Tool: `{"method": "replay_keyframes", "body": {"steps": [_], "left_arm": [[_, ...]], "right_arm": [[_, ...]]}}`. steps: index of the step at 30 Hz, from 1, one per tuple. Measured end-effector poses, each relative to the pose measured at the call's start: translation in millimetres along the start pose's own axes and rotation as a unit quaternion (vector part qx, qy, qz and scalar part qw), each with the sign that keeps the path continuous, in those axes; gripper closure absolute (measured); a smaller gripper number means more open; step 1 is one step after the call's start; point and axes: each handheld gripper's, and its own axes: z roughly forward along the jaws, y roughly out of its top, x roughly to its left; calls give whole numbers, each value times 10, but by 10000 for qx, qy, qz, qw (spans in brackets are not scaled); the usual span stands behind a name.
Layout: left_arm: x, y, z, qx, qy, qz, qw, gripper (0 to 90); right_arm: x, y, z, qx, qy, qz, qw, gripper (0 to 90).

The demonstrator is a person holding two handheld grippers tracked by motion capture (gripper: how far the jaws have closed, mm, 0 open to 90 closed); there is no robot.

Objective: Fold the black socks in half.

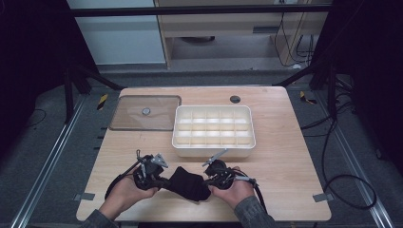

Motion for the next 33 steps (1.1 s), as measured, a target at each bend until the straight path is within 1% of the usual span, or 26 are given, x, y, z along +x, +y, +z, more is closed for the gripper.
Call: {"method": "replay_keyframes", "body": {"steps": [3, 9, 15, 25, 27, 29, 33], "left_arm": [[-38, 30, -7, -12, -8, 72, 10000, 834], [-81, 67, 0, -47, -37, 103, 9999, 834], [-144, 120, -10, -44, -57, 213, 9997, 834], [-266, 204, 56, 36, -126, 439, 9990, 834], [-293, 226, 71, 44, -151, 487, 9987, 834], [-322, 248, 89, 28, -199, 521, 9984, 835], [-381, 290, 122, 51, -222, 597, 9980, 835]], "right_arm": [[-2, -4, 4, 0, -2, -5, 10000, 863], [-12, -7, 0, -7, 16, 22, 10000, 860], [-21, -5, 9, -10, 58, 5, 10000, 860], [-24, -4, 14, 5, 56, 52, 10000, 861], [-30, -5, 17, -6, 56, 19, 10000, 860], [-35, -8, 18, 9, 77, 22, 10000, 860], [-48, -12, 19, -3, 108, 54, 9999, 860]]}}
